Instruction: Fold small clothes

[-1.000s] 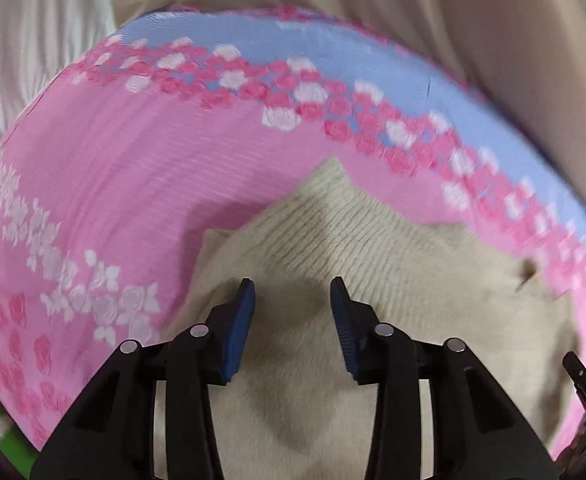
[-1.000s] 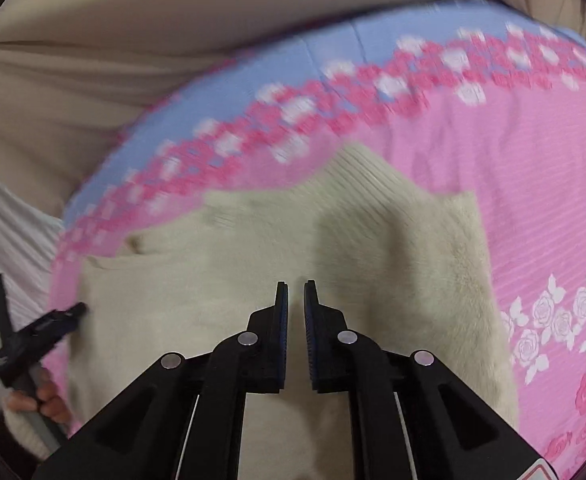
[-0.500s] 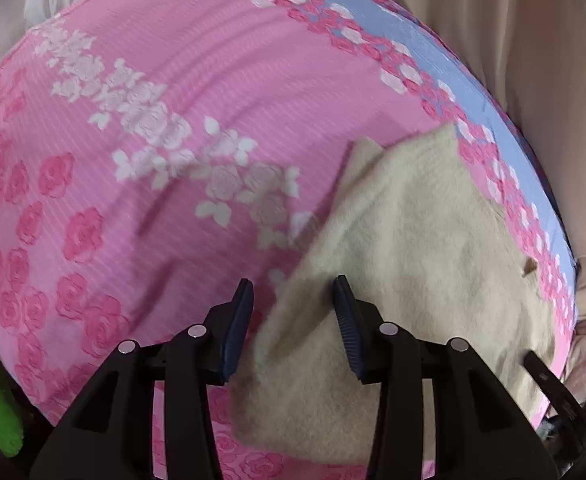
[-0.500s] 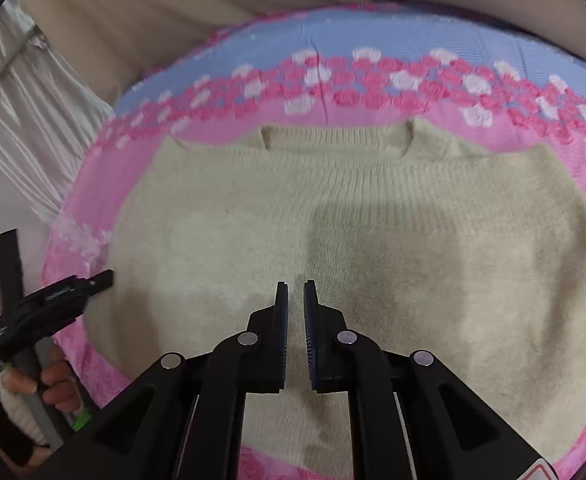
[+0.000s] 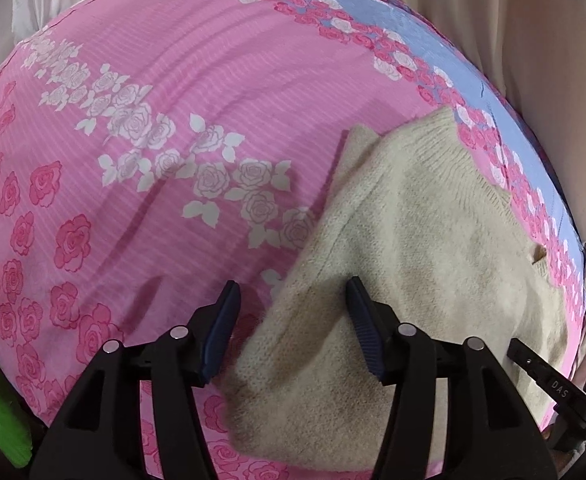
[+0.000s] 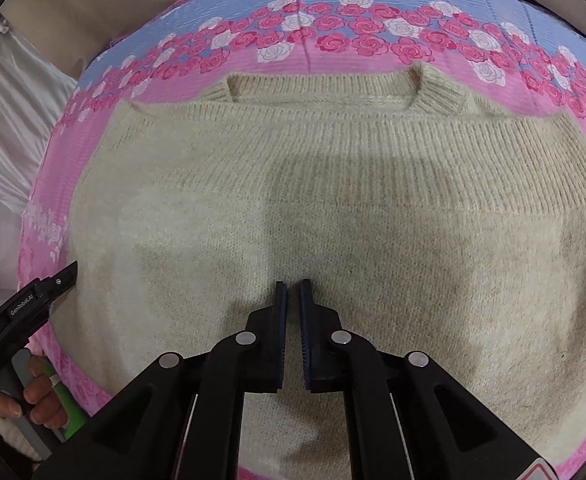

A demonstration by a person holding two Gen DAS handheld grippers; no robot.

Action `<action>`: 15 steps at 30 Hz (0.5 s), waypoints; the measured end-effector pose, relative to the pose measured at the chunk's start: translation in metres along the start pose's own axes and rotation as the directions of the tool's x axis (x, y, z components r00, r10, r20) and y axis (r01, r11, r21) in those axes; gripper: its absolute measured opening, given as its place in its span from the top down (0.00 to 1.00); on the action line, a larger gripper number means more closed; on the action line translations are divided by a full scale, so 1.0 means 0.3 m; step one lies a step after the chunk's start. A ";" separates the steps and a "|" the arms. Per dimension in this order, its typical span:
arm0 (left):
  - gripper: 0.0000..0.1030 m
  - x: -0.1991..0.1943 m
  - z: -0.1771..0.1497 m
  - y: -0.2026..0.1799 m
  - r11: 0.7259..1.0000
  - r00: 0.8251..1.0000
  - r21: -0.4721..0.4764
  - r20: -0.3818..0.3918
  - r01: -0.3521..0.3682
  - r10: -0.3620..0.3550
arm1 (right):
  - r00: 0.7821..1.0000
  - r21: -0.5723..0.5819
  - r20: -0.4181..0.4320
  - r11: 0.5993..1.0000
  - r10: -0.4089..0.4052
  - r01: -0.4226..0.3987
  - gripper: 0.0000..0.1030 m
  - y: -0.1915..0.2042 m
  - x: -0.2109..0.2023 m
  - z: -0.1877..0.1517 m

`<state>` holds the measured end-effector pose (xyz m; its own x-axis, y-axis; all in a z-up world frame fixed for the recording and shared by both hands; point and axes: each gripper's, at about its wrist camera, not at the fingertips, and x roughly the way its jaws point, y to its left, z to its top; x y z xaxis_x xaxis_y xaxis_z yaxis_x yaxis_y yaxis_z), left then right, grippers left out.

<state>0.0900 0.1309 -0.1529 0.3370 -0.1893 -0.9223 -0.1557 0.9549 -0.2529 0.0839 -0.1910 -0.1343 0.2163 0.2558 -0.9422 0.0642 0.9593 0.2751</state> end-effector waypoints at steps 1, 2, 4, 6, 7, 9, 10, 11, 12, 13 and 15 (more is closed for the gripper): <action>0.49 -0.013 0.002 0.000 1.000 1.000 0.001 0.007 0.005 -0.005 | 1.000 0.010 0.005 1.000 0.003 -0.003 0.94 0.001 -0.012 0.001; 0.49 -0.030 0.006 0.000 1.000 1.000 0.000 0.014 0.016 -0.016 | 1.000 0.019 0.026 1.000 0.018 -0.018 0.94 0.007 -0.037 0.003; 0.48 -0.052 0.014 -0.002 0.999 0.999 -0.007 0.021 0.039 -0.039 | 0.997 0.010 0.056 0.999 0.046 -0.047 0.94 0.030 -0.074 0.006; 0.40 -0.045 0.026 0.001 0.998 0.998 -0.023 0.009 0.062 -0.061 | 0.998 -0.021 0.049 0.999 0.043 -0.042 0.94 0.057 -0.071 0.018; 0.38 -0.029 0.032 0.007 0.997 0.998 -0.042 -0.005 0.070 -0.070 | 0.999 -0.033 0.041 0.999 0.028 -0.026 0.94 0.065 -0.055 0.027; 0.37 0.019 0.040 0.017 0.991 0.993 -0.091 -0.053 0.097 -0.102 | 1.000 -0.035 0.010 0.999 -0.005 0.005 0.94 0.063 -0.006 0.037; 0.32 0.041 0.041 0.020 0.986 0.989 -0.117 -0.073 0.118 -0.127 | 1.000 -0.025 -0.006 1.000 -0.001 0.001 0.94 0.055 0.023 0.040; 0.23 0.043 0.044 0.018 0.981 0.988 -0.133 -0.049 0.140 -0.147 | 1.000 -0.020 0.004 1.000 0.006 -0.006 0.96 0.051 0.029 0.040; 0.20 0.047 0.046 0.009 0.981 0.988 -0.136 -0.047 0.139 -0.147 | 1.000 -0.021 0.006 1.000 0.006 -0.006 0.96 0.051 0.029 0.041; 0.14 0.054 0.048 -0.002 0.982 0.989 -0.132 -0.050 0.134 -0.142 | 1.000 -0.024 0.003 1.000 0.004 -0.004 0.96 0.053 0.028 0.043; 0.12 0.062 0.048 -0.026 0.986 0.992 -0.121 -0.039 0.117 -0.122 | 1.000 -0.034 0.003 0.999 0.002 -0.002 0.96 0.056 0.030 0.047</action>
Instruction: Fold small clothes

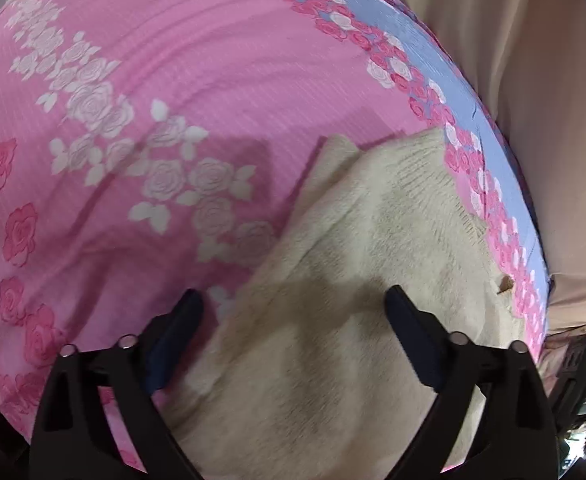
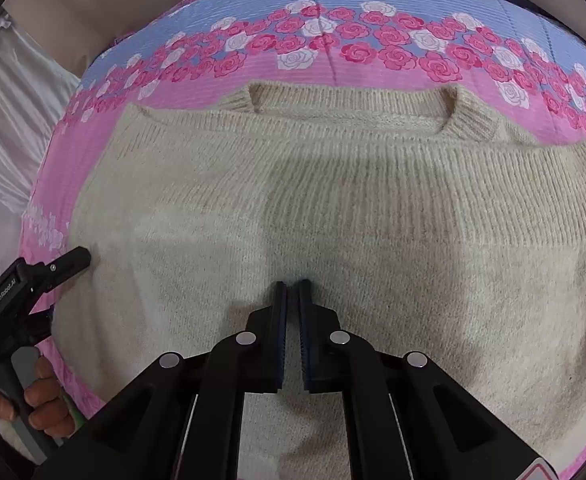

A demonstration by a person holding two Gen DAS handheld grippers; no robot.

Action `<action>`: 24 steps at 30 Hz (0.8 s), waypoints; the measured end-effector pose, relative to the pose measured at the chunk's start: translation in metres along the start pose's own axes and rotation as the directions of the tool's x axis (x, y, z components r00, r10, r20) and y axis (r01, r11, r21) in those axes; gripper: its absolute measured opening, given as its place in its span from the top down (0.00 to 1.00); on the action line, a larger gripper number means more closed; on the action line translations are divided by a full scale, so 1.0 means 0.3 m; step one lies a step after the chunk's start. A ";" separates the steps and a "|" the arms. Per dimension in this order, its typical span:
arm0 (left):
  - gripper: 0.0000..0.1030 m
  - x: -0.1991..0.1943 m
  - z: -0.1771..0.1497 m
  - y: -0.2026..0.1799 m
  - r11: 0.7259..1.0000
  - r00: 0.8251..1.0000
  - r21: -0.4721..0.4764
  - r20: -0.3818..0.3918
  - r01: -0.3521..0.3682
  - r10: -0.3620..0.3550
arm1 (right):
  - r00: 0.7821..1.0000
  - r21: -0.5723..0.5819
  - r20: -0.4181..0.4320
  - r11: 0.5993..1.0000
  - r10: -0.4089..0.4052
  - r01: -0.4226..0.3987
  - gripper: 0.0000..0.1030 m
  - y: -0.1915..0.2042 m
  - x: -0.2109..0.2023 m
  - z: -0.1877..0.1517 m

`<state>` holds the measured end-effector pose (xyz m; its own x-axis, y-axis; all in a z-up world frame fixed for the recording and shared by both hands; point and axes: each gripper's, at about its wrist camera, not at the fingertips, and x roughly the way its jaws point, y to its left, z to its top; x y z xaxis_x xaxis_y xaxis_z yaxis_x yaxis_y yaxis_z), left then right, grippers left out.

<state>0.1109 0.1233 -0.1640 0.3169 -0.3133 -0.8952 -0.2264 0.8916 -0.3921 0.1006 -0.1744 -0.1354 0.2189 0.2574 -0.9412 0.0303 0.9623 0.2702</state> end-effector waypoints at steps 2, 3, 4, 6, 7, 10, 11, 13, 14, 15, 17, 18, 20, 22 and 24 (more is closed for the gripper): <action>0.47 -0.001 -0.002 -0.020 1.000 1.000 0.019 0.023 0.005 -0.006 | 1.000 0.004 0.003 1.000 0.011 -0.011 0.96 -0.004 0.001 0.001; 0.69 -0.001 0.002 -0.024 0.999 0.999 0.029 0.013 0.042 -0.042 | 1.000 0.009 0.004 1.000 0.018 -0.018 0.96 -0.007 0.002 0.002; 0.79 0.001 0.008 -0.023 0.995 0.995 0.016 -0.021 0.098 -0.098 | 1.000 0.015 0.006 1.000 0.026 -0.026 0.96 -0.014 -0.002 -0.003; 0.85 -0.037 0.016 -0.020 0.991 0.991 -0.007 -0.005 0.130 -0.130 | 0.999 0.027 0.011 0.999 0.045 -0.045 0.97 -0.027 -0.006 -0.008; 0.86 -0.063 0.018 -0.031 0.989 0.989 -0.004 0.004 0.147 -0.147 | 0.998 0.031 0.013 0.998 0.054 -0.054 0.97 -0.032 -0.008 -0.010; 0.87 -0.176 0.008 -0.126 0.972 0.972 0.048 0.033 0.232 -0.234 | 0.996 0.042 0.023 0.995 0.086 -0.087 0.97 -0.049 -0.012 -0.014; 0.87 -0.222 -0.002 -0.190 0.959 0.962 0.090 0.035 0.268 -0.272 | 0.994 0.049 0.030 0.993 0.104 -0.106 0.97 -0.056 -0.015 -0.016; 0.87 -0.283 -0.037 -0.311 0.936 0.946 0.163 0.031 0.313 -0.322 | 0.986 0.083 0.049 0.983 0.160 -0.164 0.97 -0.087 -0.030 -0.026; 0.87 -0.314 -0.062 -0.390 0.919 0.939 0.216 0.026 0.331 -0.344 | 0.980 0.101 0.063 0.976 0.187 -0.192 0.97 -0.107 -0.044 -0.036; 0.87 -0.336 -0.093 -0.470 0.898 0.931 0.270 0.012 0.347 -0.364 | 0.976 0.118 0.078 0.970 0.203 -0.211 0.96 -0.126 -0.060 -0.047; 0.87 -0.350 -0.159 -0.601 0.861 0.920 0.341 -0.032 0.377 -0.391 | 0.964 0.155 0.124 0.954 0.237 -0.255 0.88 -0.188 -0.112 -0.081; 0.87 -0.345 -0.197 -0.668 0.844 0.917 0.373 -0.054 0.386 -0.395 | 0.958 0.174 0.152 0.948 0.243 -0.268 0.88 -0.231 -0.146 -0.105; 0.87 -0.316 -0.276 -0.779 0.817 0.920 0.433 -0.091 0.381 -0.381 | 0.948 0.212 0.204 0.934 0.245 -0.287 0.88 -0.320 -0.209 -0.158; 0.87 -0.263 -0.356 -0.873 0.799 0.927 0.477 -0.122 0.367 -0.353 | 0.942 0.256 0.247 0.922 0.227 -0.289 0.88 -0.426 -0.268 -0.224; 0.87 -0.180 -0.454 -0.952 0.789 0.945 0.521 -0.145 0.325 -0.293 | 0.946 0.303 0.272 0.918 0.176 -0.258 0.87 -0.532 -0.315 -0.301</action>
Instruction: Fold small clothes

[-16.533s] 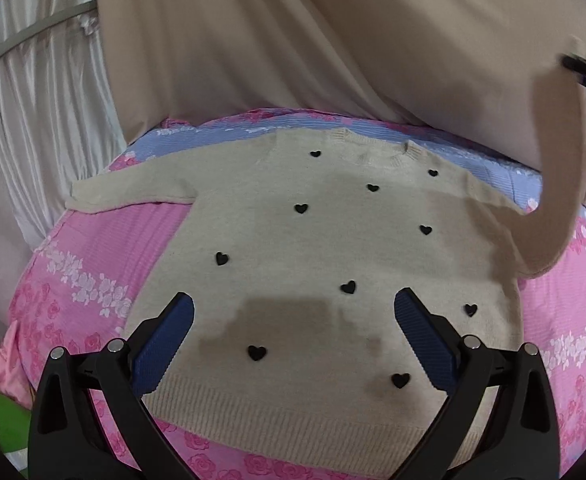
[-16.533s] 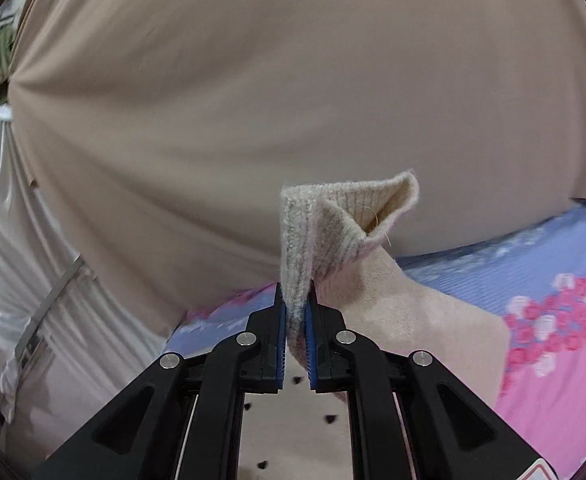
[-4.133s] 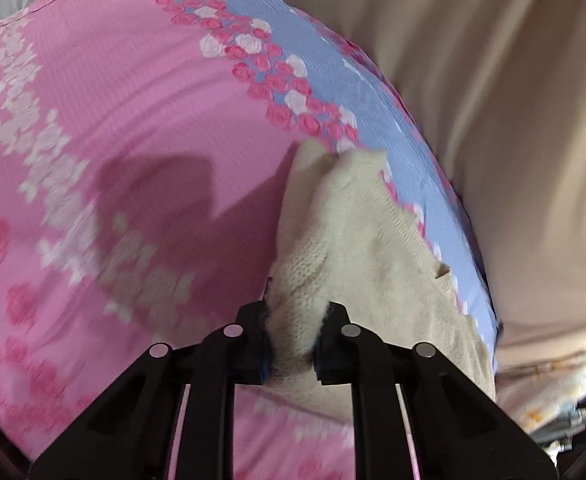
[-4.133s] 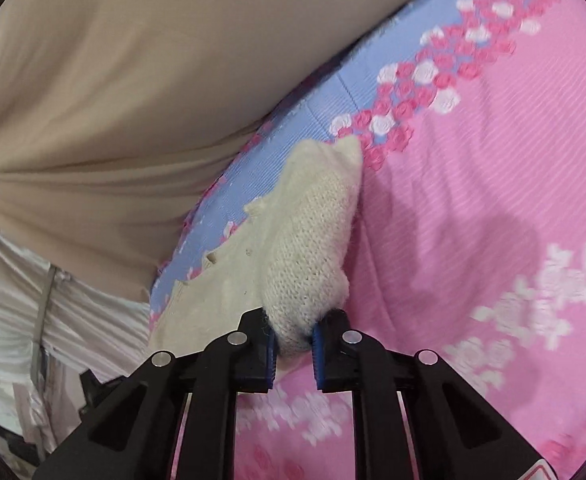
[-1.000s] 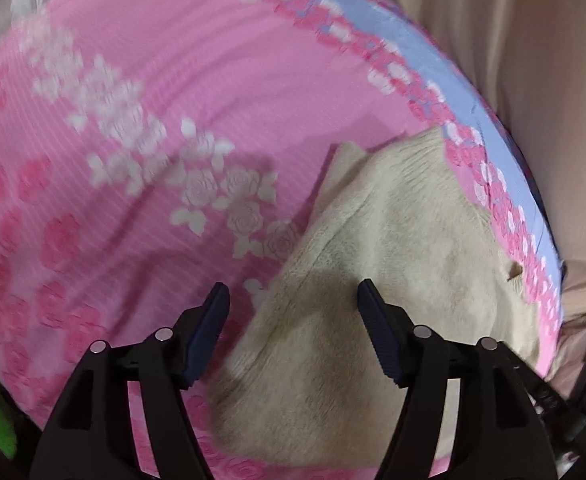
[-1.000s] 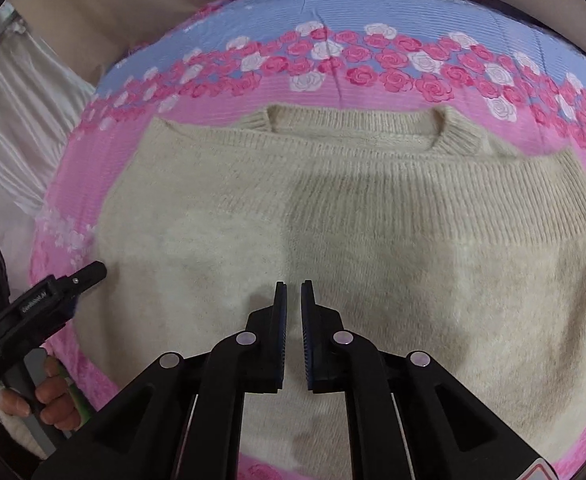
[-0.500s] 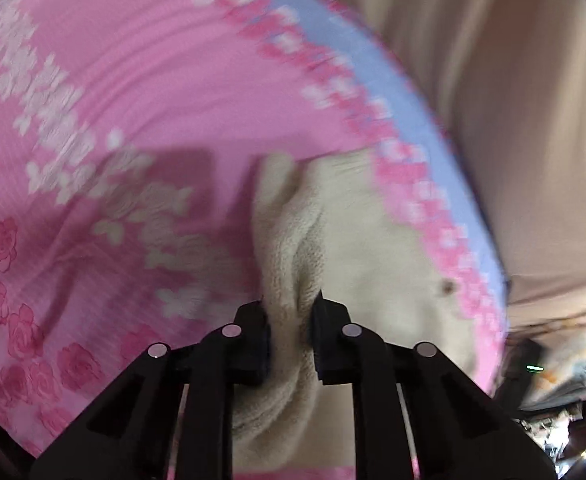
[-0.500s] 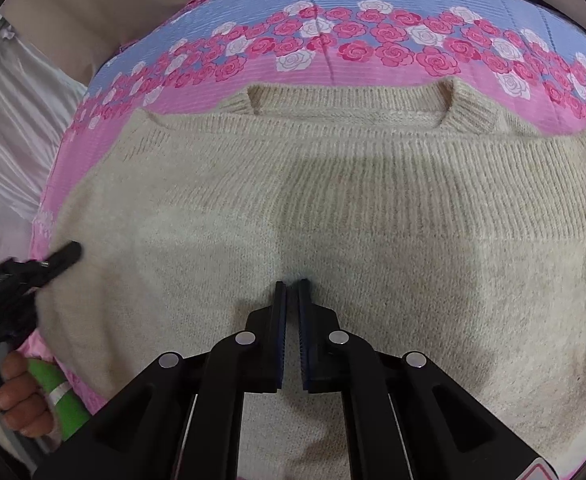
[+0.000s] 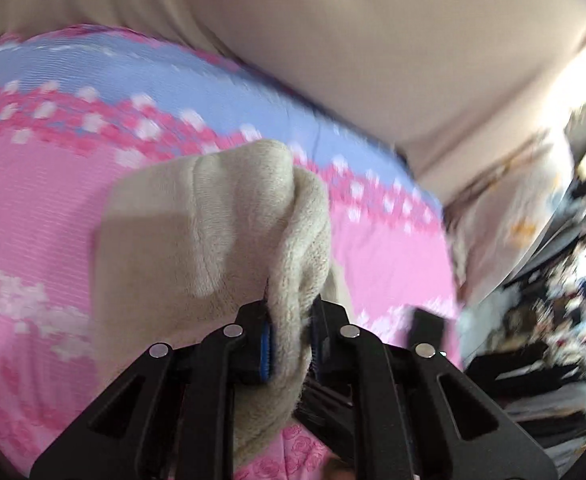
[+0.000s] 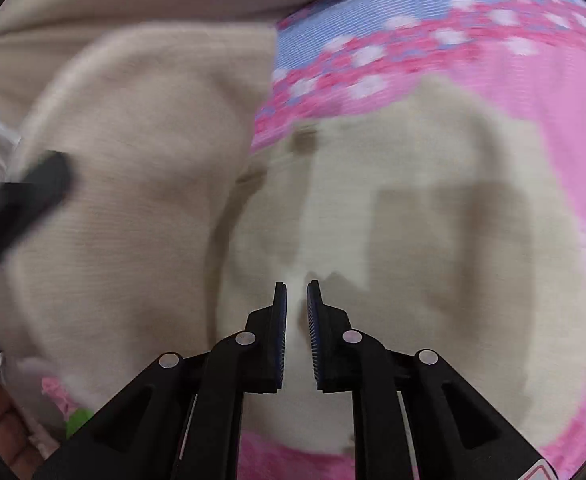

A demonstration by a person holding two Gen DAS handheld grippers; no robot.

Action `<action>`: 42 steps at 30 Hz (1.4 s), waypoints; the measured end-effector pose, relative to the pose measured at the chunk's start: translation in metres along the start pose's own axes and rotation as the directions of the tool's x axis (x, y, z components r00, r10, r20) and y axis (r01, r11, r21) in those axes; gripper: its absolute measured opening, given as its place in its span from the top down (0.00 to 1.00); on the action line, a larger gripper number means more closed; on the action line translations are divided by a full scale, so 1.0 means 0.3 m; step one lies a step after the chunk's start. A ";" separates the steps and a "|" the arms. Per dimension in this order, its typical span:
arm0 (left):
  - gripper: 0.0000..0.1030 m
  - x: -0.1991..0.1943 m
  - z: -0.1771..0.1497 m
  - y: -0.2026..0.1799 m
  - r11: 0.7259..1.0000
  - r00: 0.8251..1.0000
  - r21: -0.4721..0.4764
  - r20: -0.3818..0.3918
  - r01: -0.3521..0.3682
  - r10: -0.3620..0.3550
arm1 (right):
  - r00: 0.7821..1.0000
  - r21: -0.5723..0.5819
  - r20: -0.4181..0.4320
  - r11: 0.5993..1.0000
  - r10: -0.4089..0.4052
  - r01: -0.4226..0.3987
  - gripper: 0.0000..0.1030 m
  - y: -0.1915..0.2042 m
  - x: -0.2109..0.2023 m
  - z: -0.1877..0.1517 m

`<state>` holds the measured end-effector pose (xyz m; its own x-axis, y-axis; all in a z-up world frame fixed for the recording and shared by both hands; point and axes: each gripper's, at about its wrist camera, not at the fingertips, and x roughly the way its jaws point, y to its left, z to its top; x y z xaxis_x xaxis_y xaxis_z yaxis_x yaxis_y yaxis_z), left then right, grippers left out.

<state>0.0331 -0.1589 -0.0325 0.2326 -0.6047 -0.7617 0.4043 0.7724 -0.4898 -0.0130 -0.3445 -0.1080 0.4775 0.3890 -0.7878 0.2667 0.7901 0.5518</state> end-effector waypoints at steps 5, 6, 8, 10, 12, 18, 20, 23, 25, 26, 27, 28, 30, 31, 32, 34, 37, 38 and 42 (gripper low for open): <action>0.75 0.243 -0.153 -0.112 0.984 0.983 0.098 -0.090 -0.151 0.160 | 0.995 0.134 0.073 0.990 -0.060 0.050 0.86 -0.255 -0.198 -0.092; 0.71 0.230 -0.185 -0.135 0.981 0.984 0.121 -0.066 -0.154 0.163 | 0.993 0.142 0.088 0.987 -0.083 0.070 0.85 -0.276 -0.236 -0.109; 0.52 0.148 -0.231 -0.170 0.979 0.993 0.166 0.005 -0.114 0.115 | 0.990 0.152 0.114 0.986 -0.080 0.062 0.79 -0.284 -0.286 -0.131; 0.31 0.067 -0.245 -0.179 0.977 0.995 0.195 0.050 -0.092 0.084 | 0.989 0.163 0.143 0.987 -0.028 0.004 0.73 -0.275 -0.323 -0.132; 0.19 -0.035 -0.243 -0.162 0.975 0.988 0.191 0.126 -0.116 0.093 | 0.985 0.137 0.168 0.989 0.026 -0.049 0.61 -0.211 -0.336 -0.112; 0.17 -0.221 -0.198 0.053 0.971 0.953 0.082 0.225 -0.224 0.201 | 0.988 0.075 0.109 0.990 0.113 -0.121 0.34 -0.012 -0.193 0.036; 0.17 -0.265 -0.180 0.154 0.967 0.942 0.011 0.228 -0.255 0.246 | 0.997 0.070 0.056 0.996 0.057 -0.061 0.34 0.017 -0.117 0.067; 0.16 -0.325 -0.186 0.287 0.958 0.931 -0.092 0.227 -0.273 0.287 | 0.999 0.063 -0.029 0.998 0.021 -0.019 0.34 0.038 -0.001 0.077; 0.15 -0.346 -0.199 0.336 0.952 0.927 -0.128 0.224 -0.277 0.300 | 0.997 0.058 -0.066 0.998 0.026 -0.022 0.44 0.049 0.058 0.078; 0.15 -0.358 -0.206 0.368 0.947 0.925 -0.151 0.218 -0.284 0.312 | 0.997 0.033 -0.077 0.999 0.028 -0.026 0.67 0.078 0.081 0.085; 0.15 -0.362 -0.212 0.379 0.945 0.925 -0.162 0.215 -0.284 0.314 | 0.997 0.009 -0.072 1.000 0.026 -0.025 0.79 0.102 0.078 0.091; 0.15 -0.370 -0.216 0.392 0.945 0.926 -0.172 0.211 -0.280 0.313 | 0.997 -0.001 -0.054 0.998 0.060 -0.060 0.84 0.129 0.056 0.105; 0.15 -0.378 -0.219 0.399 0.943 0.926 -0.182 0.211 -0.277 0.313 | 0.989 -0.019 0.011 0.989 0.148 -0.148 0.86 0.158 -0.023 0.132; 0.15 -0.382 -0.218 0.397 0.945 0.927 -0.177 0.213 -0.274 0.309 | 0.984 -0.033 0.045 0.984 0.175 -0.173 0.87 0.170 -0.084 0.137; 0.15 -0.386 -0.221 0.387 0.948 0.929 -0.168 0.214 -0.270 0.302 | 0.978 -0.048 0.078 0.980 0.195 -0.192 0.87 0.161 -0.142 0.143; 0.13 -0.378 -0.223 0.363 0.957 0.938 -0.138 0.206 -0.254 0.279 | 0.980 -0.052 0.127 0.988 0.152 -0.146 0.87 0.088 -0.211 0.138; 0.12 -0.313 -0.231 0.321 0.975 0.966 -0.069 0.142 -0.209 0.217 | 0.997 -0.015 0.075 1.000 0.014 -0.013 0.77 -0.110 -0.138 0.100; 0.12 -0.267 -0.237 0.308 0.982 0.978 -0.054 0.093 -0.180 0.185 | 0.997 0.041 0.013 0.997 -0.070 0.070 0.74 -0.202 -0.085 0.077; 0.13 -0.144 -0.266 0.287 0.989 0.991 -0.065 -0.044 -0.130 0.127 | 0.991 0.148 0.130 0.988 0.029 -0.048 0.70 -0.257 -0.193 0.001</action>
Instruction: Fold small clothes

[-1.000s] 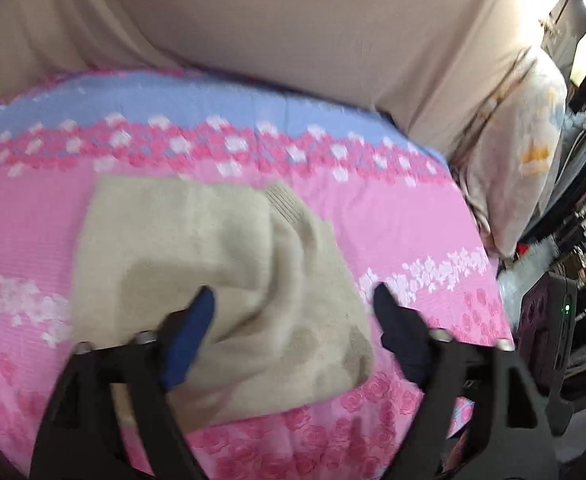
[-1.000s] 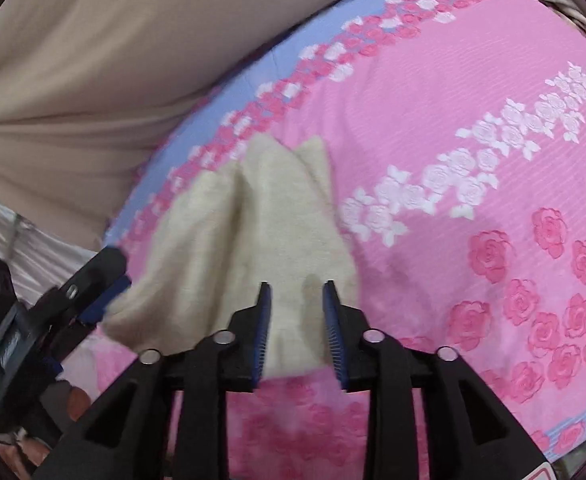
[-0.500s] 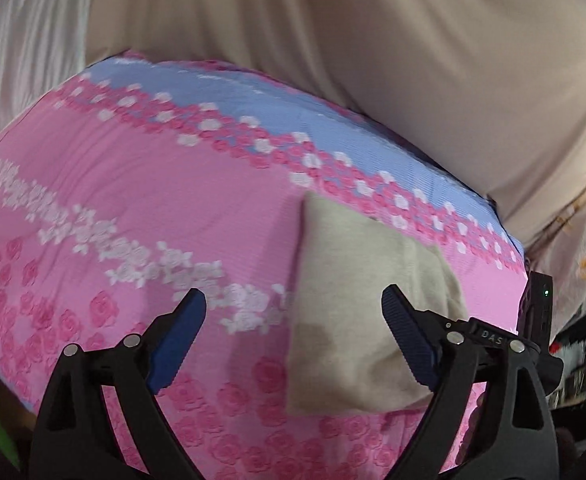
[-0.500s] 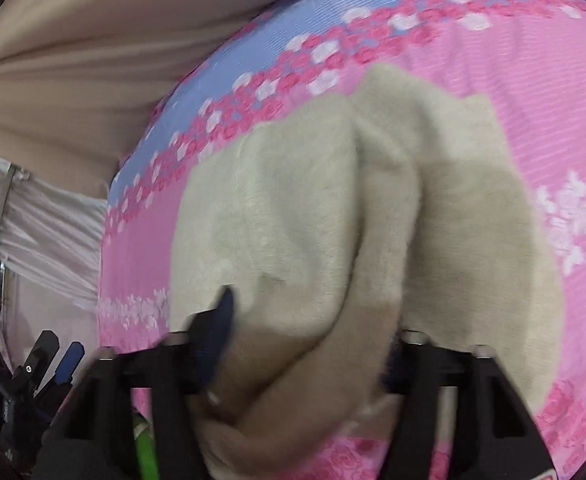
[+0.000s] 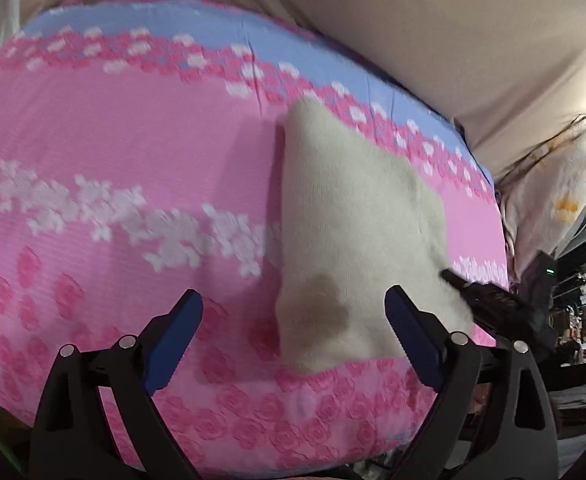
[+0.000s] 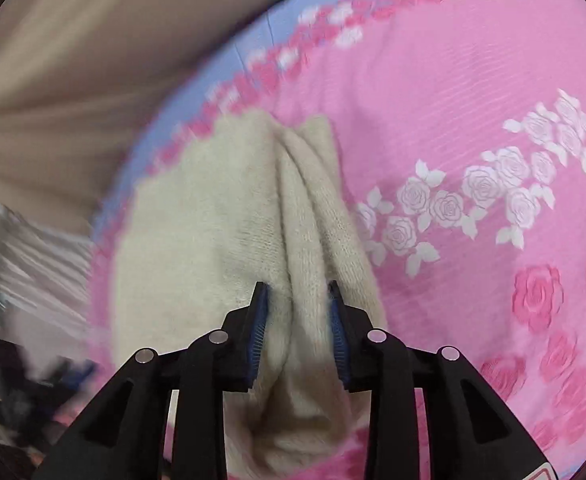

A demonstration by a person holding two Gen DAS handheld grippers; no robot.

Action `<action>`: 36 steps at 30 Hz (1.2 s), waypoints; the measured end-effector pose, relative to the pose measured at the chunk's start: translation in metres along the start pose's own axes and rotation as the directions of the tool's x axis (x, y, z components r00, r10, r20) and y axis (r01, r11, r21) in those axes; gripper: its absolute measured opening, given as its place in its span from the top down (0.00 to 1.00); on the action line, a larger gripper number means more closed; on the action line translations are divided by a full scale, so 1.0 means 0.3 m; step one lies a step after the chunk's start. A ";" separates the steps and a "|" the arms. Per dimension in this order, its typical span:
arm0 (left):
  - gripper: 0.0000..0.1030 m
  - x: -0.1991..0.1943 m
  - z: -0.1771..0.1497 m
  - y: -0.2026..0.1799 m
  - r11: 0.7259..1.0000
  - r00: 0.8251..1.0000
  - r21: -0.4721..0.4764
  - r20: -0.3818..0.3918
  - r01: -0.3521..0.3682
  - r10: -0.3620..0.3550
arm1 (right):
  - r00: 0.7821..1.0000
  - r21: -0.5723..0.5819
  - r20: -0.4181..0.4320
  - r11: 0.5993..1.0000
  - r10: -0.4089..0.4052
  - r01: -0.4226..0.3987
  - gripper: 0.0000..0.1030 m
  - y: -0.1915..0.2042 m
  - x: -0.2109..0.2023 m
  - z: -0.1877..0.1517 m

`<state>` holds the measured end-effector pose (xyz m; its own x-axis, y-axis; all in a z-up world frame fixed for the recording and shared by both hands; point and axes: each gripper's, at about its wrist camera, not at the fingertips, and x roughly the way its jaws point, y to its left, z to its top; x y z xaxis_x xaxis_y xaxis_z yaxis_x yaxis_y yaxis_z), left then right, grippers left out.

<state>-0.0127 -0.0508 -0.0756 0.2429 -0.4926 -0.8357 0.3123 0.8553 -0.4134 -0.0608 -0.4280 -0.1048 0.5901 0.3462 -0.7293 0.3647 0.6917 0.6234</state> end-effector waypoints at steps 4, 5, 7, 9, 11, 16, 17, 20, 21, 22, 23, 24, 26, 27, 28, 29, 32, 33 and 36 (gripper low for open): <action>0.13 0.056 -0.021 0.003 0.993 0.995 -0.091 -0.058 0.077 -0.083 | 0.999 -0.034 0.022 0.999 0.042 -0.041 0.55 0.054 -0.088 -0.047; 0.13 0.087 -0.035 0.011 0.982 0.986 -0.150 -0.101 0.115 -0.130 | 0.999 -0.038 -0.002 0.998 0.053 -0.053 0.53 0.059 -0.097 -0.069; 0.13 0.134 -0.063 0.028 0.955 0.968 -0.249 -0.152 0.160 -0.202 | 0.997 -0.042 -0.039 0.997 0.069 -0.071 0.50 0.071 -0.083 -0.101; 0.13 0.166 -0.093 0.041 0.935 0.957 -0.310 -0.172 0.172 -0.233 | 0.994 -0.029 -0.063 0.995 0.090 -0.091 0.43 0.059 -0.059 -0.117; 0.13 0.200 -0.119 0.070 0.897 0.946 -0.398 -0.167 0.194 -0.279 | 0.991 -0.007 -0.096 0.996 0.090 -0.091 0.40 0.043 -0.006 -0.120; 0.26 0.293 -0.156 0.169 0.764 0.937 -0.613 -0.106 0.201 -0.331 | 0.981 0.025 -0.136 0.991 0.136 -0.134 0.68 0.030 0.111 -0.069; 0.43 0.301 -0.152 0.175 0.751 0.938 -0.624 -0.084 0.215 -0.337 | 0.980 0.014 -0.138 0.990 0.141 -0.140 0.82 0.041 0.108 -0.053; 0.52 0.243 -0.131 0.124 0.773 0.937 -0.577 -0.036 0.264 -0.347 | 0.985 -0.062 -0.058 0.985 0.160 -0.163 0.87 0.095 -0.019 -0.025; 0.52 0.215 -0.125 0.098 0.796 0.939 -0.538 -0.021 0.279 -0.344 | 0.989 -0.086 -0.032 0.985 0.146 -0.148 0.87 0.100 -0.059 -0.022; 0.52 0.190 -0.120 0.070 0.821 0.941 -0.492 -0.010 0.289 -0.337 | 0.993 -0.101 -0.018 0.988 0.113 -0.114 0.87 0.085 -0.091 -0.026; 0.51 0.176 -0.121 0.045 0.847 0.946 -0.448 -0.007 0.287 -0.324 | 0.997 -0.106 -0.024 0.992 0.073 -0.075 0.87 0.057 -0.087 -0.029; 0.49 0.182 -0.123 0.031 0.865 0.952 -0.424 -0.021 0.268 -0.306 | 0.999 -0.115 -0.051 0.993 0.014 -0.020 0.87 0.019 -0.058 -0.042; 0.49 0.237 -0.139 0.021 0.898 0.966 -0.394 -0.083 0.194 -0.244 | 0.987 -0.112 -0.150 0.993 -0.058 0.042 0.84 -0.069 0.046 -0.081; 0.47 0.260 -0.148 0.025 0.913 0.973 -0.380 -0.106 0.150 -0.204 | 0.988 -0.072 -0.155 0.997 -0.030 0.019 0.85 -0.096 0.061 -0.093; 0.45 0.267 -0.155 0.024 0.921 0.978 -0.370 -0.114 0.122 -0.175 | 0.990 -0.043 -0.137 0.999 -0.008 0.002 0.84 -0.092 0.040 -0.090; 0.45 0.255 -0.156 0.016 0.929 0.982 -0.355 -0.108 0.107 -0.154 | 0.993 -0.049 -0.117 0.999 -0.008 0.002 0.81 -0.072 0.012 -0.081; 0.44 0.153 -0.135 -0.045 0.976 0.999 -0.219 -0.029 0.018 -0.025 | 0.995 -0.172 -0.023 0.981 -0.095 0.090 0.75 0.048 -0.077 -0.042; 0.44 0.114 -0.127 -0.064 0.984 1.000 -0.179 0.010 -0.011 0.013 | 0.993 -0.230 0.009 0.966 -0.119 0.118 0.75 0.101 -0.099 -0.023; 0.38 0.016 -0.090 -0.135 0.994 0.986 -0.065 0.139 -0.087 0.096 | 0.992 -0.330 0.050 0.936 -0.115 0.125 0.78 0.225 -0.111 0.039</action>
<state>-0.0489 -0.0835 -0.0726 0.3968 -0.4259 -0.8131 0.2293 0.9038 -0.3615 -0.0475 -0.4003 -0.0352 0.5795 0.2321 -0.7813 0.1772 0.8998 0.3987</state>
